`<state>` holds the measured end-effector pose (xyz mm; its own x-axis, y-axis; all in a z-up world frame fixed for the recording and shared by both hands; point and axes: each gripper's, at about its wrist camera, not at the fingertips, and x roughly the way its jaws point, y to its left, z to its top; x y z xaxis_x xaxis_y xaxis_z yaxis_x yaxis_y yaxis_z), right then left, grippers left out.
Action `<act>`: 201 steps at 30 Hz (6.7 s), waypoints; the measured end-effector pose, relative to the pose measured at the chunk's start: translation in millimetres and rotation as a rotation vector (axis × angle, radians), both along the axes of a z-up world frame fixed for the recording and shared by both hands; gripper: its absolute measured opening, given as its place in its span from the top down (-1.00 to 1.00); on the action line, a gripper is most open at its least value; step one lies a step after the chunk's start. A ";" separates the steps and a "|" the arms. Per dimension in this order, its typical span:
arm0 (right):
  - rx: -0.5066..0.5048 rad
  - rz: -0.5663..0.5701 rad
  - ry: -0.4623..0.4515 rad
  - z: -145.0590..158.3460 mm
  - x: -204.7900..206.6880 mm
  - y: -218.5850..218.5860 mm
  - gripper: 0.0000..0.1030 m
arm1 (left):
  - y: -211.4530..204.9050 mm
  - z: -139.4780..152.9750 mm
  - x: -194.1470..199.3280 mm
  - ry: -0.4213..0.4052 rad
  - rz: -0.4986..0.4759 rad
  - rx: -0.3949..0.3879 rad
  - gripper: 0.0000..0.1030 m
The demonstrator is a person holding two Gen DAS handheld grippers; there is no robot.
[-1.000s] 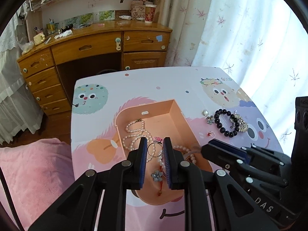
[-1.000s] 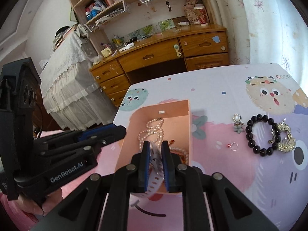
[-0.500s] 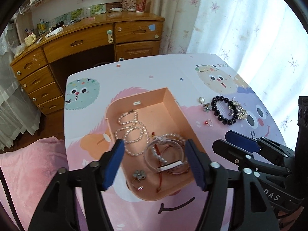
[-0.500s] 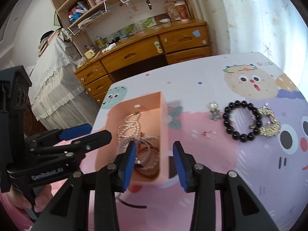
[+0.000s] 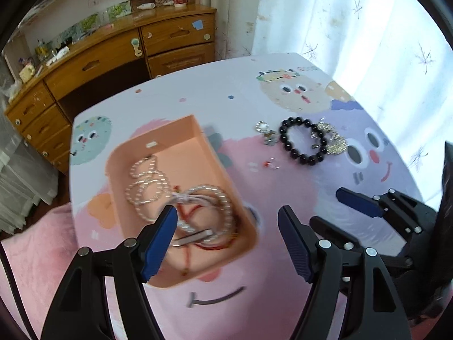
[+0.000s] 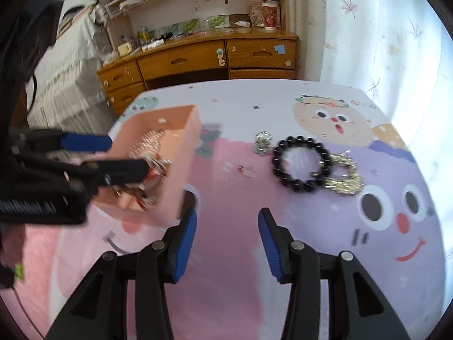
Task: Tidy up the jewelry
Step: 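Grasp the black bead bracelet with left tool while right tool grasps gold rhinestone comb, then carry the bracelet into the box with left tool while right tool drops the comb there, then grasp the small red-gem ring with left tool while right tool grasps blue flower charm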
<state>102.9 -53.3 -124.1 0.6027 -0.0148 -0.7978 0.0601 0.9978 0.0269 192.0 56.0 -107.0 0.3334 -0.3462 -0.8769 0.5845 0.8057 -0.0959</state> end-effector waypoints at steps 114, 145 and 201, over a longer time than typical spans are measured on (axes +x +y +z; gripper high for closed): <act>-0.003 0.265 -0.132 37.4 63.6 -3.8 -0.13 | 66.4 76.7 35.0 -0.042 0.377 -0.298 0.75; -0.021 0.256 -0.075 30.3 73.7 85.4 -0.17 | 102.4 47.2 72.8 0.049 0.211 -0.298 -0.04; 0.558 0.184 0.623 -39.0 203.8 -117.5 -0.16 | -149.5 -81.7 -9.8 -0.114 0.526 0.173 -0.60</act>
<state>306.6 -170.8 -163.0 0.0064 0.5342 -0.8453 0.0649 0.8433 0.5334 182.2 -93.5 -188.8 0.5186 0.0378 -0.8542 0.0987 0.9897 0.1037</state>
